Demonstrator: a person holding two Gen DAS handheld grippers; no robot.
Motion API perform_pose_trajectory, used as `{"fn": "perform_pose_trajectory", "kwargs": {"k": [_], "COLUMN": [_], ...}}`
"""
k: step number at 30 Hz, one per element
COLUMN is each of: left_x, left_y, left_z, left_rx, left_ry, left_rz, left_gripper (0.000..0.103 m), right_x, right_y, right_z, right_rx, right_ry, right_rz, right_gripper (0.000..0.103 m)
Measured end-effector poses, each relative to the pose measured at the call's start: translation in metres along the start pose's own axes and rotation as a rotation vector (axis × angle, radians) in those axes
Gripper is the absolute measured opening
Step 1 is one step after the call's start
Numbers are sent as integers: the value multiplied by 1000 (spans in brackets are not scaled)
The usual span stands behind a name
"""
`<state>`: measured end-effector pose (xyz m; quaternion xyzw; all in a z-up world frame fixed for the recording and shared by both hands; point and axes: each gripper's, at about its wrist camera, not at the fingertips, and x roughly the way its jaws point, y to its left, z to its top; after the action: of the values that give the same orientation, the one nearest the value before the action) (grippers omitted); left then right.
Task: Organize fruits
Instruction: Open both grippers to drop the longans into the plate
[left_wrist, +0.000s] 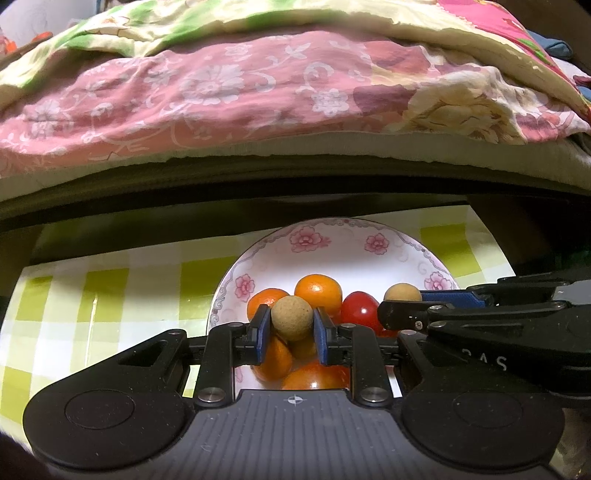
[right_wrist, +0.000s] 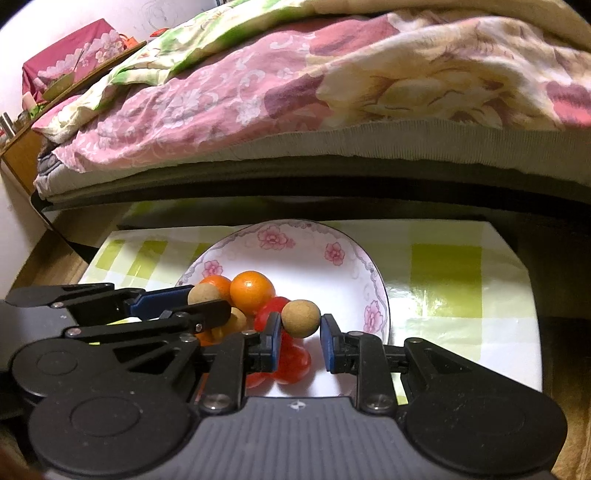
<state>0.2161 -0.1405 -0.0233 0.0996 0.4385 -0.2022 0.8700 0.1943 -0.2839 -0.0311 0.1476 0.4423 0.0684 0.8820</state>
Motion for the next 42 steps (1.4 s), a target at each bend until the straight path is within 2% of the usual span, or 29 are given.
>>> {"fn": "perform_pose_trajectory", "kwargs": {"k": [6, 16, 24, 28, 31, 42], "left_x": [0, -4, -10, -9, -9, -10], "left_y": [5, 4, 2, 9, 9, 5], "left_z": [2, 4, 3, 3, 3, 3], "left_rx": [-31, -58, -53, -96, -90, -96], "left_ry": [4, 3, 0, 12, 10, 21], "left_rz": [-11, -26, -25, -57, -47, -53], "left_gripper": [37, 54, 54, 54, 54, 57], "right_x": [0, -5, -8, -8, -8, -10], "right_y": [-4, -16, -17, -16, -17, -18], "right_z": [2, 6, 7, 6, 7, 8], "right_rx": [24, 93, 99, 101, 118, 119], "right_ry": [6, 14, 10, 13, 17, 22], "right_rz": [28, 44, 48, 56, 64, 40], "right_gripper": [28, 28, 28, 28, 28, 29]}}
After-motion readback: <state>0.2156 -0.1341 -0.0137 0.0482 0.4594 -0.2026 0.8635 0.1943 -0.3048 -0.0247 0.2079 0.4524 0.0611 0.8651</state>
